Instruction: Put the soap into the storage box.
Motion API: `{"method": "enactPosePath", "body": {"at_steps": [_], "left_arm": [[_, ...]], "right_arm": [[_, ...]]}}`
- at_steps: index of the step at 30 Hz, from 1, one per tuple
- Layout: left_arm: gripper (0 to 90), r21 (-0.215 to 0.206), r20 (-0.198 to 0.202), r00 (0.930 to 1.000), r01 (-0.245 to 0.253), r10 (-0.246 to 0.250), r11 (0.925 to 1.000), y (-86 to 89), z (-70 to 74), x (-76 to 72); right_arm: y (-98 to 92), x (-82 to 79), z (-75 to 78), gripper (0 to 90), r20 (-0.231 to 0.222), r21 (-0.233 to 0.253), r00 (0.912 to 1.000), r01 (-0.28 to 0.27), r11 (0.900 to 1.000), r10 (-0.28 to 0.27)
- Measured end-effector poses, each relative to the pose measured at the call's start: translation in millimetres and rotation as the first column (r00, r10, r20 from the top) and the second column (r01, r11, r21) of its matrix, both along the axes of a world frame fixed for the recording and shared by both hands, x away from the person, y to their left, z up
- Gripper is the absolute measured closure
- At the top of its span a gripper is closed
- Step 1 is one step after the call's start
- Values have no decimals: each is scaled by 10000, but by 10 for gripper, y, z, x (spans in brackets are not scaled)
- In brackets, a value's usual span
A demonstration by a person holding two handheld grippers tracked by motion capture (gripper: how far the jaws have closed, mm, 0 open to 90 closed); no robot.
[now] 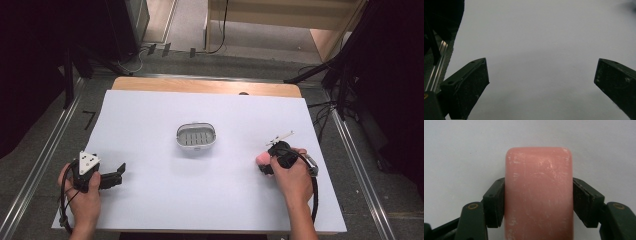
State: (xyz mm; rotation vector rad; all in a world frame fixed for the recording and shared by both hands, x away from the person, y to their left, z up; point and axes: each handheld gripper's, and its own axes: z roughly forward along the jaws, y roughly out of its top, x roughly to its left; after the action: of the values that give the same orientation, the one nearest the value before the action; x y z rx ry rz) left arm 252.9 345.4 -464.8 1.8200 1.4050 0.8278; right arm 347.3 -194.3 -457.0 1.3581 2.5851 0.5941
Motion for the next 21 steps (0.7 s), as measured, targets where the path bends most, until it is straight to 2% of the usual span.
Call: {"method": "enactPosePath", "body": {"at_steps": [4,7,10,11,17,18,19,21], "left_arm": [[0,-14,-11,10000,-7,7,10000,1,0,2],[1,-23,-8,10000,-19,19,10000,1,-1,3],[1,-21,-3,10000,-40,40,10000,-2,-1,4],[1,-6,-20,10000,-18,18,10000,1,-1,5],[1,29,-35,10000,-39,40,10000,-4,-1,4],[0,29,-34,10000,-42,42,10000,-4,-2,5],[0,24,-38,10000,-39,39,10000,-3,-1,5],[1,19,-36,10000,-30,30,10000,-1,-1,6]], "right_arm": [[20,-15,7,386,87,-132,10000,-20,9999,21],[-5,-12,4,387,211,41,9987,-462,9989,461],[-34,-6,19,387,363,196,9977,-573,9982,565],[-48,6,38,388,568,337,9953,-803,9962,783],[17,38,119,387,649,430,9866,-1528,9873,1499],[55,52,157,387,752,435,9811,-1817,9824,1781],[55,52,157,387,752,435,9811,-1817,9824,1781],[125,80,212,387,837,416,9733,-2178,9751,2138]]}}
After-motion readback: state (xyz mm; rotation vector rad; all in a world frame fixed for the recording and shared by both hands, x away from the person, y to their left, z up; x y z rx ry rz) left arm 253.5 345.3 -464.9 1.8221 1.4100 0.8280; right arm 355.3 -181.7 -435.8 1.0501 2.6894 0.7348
